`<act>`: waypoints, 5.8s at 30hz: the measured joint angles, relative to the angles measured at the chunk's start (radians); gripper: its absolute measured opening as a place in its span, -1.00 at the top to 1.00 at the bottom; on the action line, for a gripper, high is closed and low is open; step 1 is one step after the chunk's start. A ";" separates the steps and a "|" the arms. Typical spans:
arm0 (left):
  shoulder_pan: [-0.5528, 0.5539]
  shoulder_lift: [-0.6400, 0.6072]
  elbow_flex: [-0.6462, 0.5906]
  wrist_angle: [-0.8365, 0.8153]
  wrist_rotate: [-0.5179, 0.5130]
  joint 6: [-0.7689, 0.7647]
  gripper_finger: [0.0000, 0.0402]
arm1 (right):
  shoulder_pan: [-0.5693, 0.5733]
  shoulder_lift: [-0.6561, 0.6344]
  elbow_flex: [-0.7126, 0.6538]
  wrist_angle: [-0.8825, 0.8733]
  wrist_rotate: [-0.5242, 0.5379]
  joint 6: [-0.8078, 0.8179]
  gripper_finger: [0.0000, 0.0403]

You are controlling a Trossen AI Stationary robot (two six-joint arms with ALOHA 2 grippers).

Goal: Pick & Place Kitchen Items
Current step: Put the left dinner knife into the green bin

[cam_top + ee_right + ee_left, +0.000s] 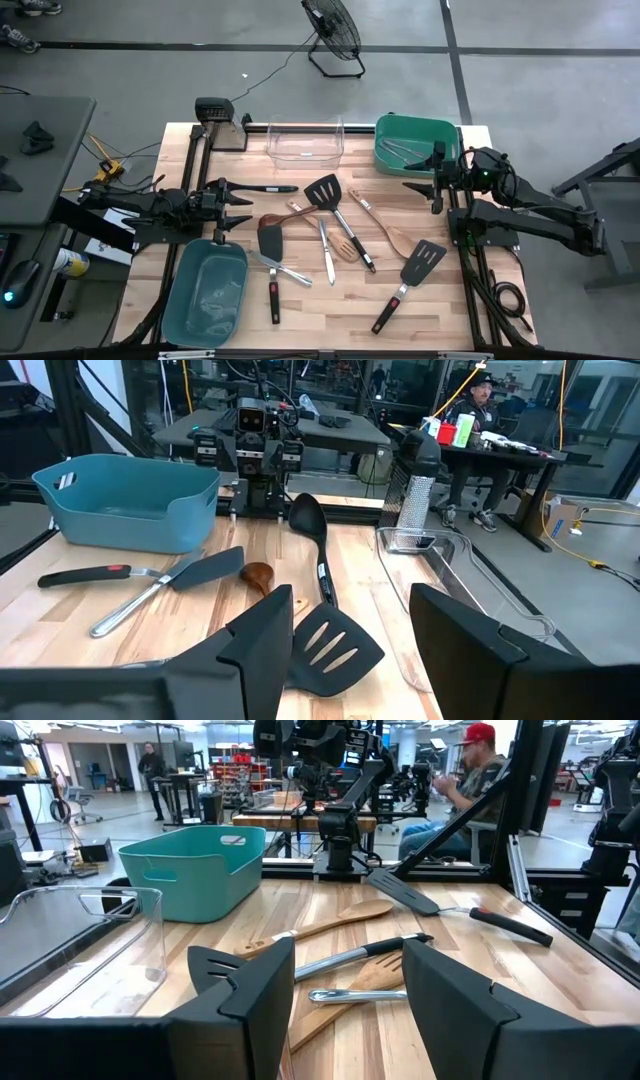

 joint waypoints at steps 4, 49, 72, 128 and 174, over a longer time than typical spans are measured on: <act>0.000 0.000 0.000 0.000 0.000 0.000 0.09 | 0.000 0.000 0.000 0.000 0.000 0.000 0.03; 0.000 1.115 0.825 -0.509 0.330 -0.081 -0.37 | 0.000 0.000 0.000 0.000 0.000 -0.001 0.03; -0.156 1.557 0.991 -0.575 0.290 -0.027 -0.31 | 0.000 0.000 0.000 -0.002 0.000 -0.001 0.03; -0.157 1.722 0.991 -0.565 0.247 0.048 -0.13 | 0.000 0.000 0.000 -0.007 0.000 0.000 0.03; -0.156 1.768 0.991 -0.586 0.318 0.050 0.81 | 0.000 0.000 0.000 -0.008 0.000 0.000 0.03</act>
